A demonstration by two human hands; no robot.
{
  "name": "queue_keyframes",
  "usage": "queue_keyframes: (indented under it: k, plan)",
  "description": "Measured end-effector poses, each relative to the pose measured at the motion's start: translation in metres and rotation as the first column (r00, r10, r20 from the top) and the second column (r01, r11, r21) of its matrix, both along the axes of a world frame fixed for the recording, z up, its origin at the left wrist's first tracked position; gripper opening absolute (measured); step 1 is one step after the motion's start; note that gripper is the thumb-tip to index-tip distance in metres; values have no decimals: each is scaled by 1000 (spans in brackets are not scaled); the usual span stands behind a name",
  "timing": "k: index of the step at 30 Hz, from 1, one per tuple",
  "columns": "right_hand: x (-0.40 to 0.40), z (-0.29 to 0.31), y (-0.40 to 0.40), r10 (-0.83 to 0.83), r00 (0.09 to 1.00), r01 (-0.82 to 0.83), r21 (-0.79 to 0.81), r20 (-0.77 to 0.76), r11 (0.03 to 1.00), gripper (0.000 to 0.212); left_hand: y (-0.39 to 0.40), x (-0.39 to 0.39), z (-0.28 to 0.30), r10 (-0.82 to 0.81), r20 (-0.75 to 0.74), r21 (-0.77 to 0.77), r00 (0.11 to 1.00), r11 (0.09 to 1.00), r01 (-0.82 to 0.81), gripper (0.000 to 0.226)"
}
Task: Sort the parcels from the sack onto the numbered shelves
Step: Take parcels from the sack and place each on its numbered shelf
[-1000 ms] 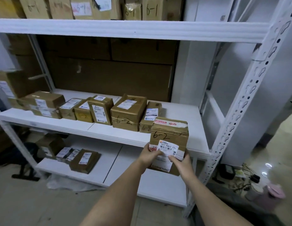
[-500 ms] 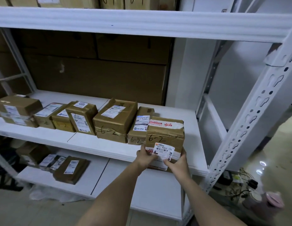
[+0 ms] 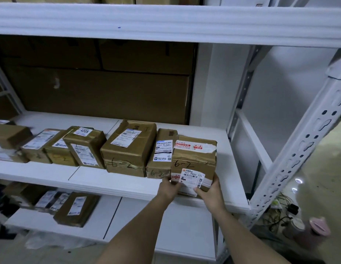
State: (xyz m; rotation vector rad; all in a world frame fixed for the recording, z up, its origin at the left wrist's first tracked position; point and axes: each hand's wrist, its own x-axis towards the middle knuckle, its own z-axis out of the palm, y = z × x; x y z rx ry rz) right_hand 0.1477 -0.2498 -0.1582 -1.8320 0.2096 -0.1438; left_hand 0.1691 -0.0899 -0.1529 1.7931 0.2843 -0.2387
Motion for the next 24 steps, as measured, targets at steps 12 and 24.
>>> queue_keyframes:
  k: [12,24]
  plan:
    - [38,-2,5,-46,999,46,1,-16,999,83,14,26,-4,-115,67,-59,991,991,120,42]
    - [48,-2,3,-56,998,55,-17,-28,998,79,13,33,-6,-81,88,67,993,995,75,21]
